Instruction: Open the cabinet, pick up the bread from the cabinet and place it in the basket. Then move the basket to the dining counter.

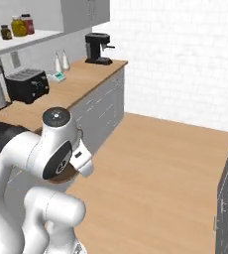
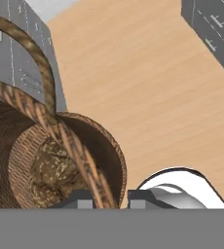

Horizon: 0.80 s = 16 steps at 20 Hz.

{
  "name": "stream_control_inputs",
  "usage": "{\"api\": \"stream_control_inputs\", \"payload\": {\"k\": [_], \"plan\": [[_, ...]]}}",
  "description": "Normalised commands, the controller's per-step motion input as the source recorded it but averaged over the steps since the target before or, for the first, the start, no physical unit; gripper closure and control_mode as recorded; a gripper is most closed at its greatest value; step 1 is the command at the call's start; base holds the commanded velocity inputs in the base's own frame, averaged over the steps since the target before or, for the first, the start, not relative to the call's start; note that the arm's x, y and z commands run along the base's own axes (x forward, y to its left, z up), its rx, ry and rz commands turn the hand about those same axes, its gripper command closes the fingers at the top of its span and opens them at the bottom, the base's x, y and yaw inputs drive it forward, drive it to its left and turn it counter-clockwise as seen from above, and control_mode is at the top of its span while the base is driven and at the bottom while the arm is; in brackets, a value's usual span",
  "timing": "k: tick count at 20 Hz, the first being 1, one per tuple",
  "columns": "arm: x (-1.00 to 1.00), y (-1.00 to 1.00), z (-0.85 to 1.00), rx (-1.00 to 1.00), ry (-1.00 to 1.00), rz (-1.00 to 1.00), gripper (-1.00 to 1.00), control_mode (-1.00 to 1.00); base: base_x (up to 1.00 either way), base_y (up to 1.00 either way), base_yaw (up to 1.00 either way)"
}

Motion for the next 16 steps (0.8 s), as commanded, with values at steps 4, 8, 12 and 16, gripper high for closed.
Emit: {"api": "stream_control_inputs", "payload": {"k": [4,8,12,16], "plan": [[0.00,0.00,0.00,0.00,0.00,0.00,1.00,1.00,0.02,-0.58,-0.75],[0.00,0.00,0.00,0.00,0.00,0.00,1.00,1.00,0.01,-0.32,-0.83],[0.00,0.00,0.00,0.00,0.00,0.00,1.00,1.00,0.00,0.02,-0.96],[0.00,0.00,0.00,0.00,0.00,0.00,1.00,1.00,0.01,0.24,-0.91]]}}
